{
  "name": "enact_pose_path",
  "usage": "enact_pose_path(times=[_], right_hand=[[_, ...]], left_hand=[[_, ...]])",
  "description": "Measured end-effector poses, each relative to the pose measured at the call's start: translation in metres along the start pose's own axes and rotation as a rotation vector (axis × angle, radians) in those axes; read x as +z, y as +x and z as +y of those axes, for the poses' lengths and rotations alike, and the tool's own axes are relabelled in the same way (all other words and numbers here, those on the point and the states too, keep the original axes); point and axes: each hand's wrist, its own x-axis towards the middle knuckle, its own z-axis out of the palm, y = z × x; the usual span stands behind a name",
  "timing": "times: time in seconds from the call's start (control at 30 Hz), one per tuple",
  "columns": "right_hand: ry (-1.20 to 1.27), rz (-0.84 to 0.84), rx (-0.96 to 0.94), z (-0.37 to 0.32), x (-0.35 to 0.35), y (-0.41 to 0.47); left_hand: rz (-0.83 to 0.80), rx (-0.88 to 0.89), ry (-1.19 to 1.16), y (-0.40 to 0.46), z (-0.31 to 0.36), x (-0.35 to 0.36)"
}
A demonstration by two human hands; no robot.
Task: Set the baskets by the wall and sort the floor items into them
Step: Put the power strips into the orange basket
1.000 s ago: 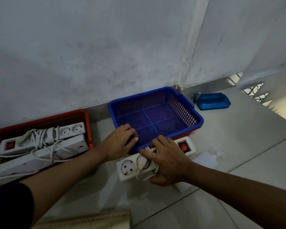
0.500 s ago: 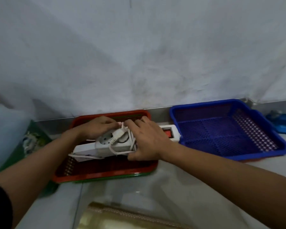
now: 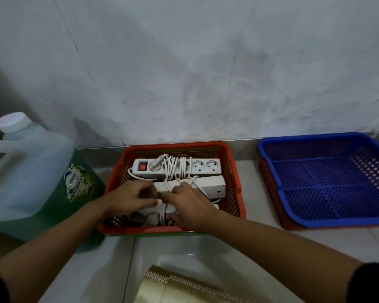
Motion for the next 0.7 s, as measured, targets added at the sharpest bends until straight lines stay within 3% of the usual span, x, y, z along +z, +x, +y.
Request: enact_pose_path(times=[0.1,0.27,0.4,0.5,0.7], right_hand=[[0.065,0.007,0.045,0.004,0.000,-0.002],[0.062,-0.003,0.000,0.008,-0.003,-0.016],[0.063,0.110,0.017,0.023,-0.012,-0.050],[0.051,0.255,0.072,0.043,-0.025,-0.087],[-0.227,0.385,0.210,0.101,-0.048,-0.190]], left_hand=[[-0.050,0.024,0.279,0.003,0.002,0.005],[-0.029,0.114,0.349,0.014,0.020,0.003],[0.123,0.178,0.452,0.027,0.055,0.014],[0.263,0.310,0.385,0.040,0.095,0.026],[0.216,0.654,0.292,0.076,0.207,0.072]])
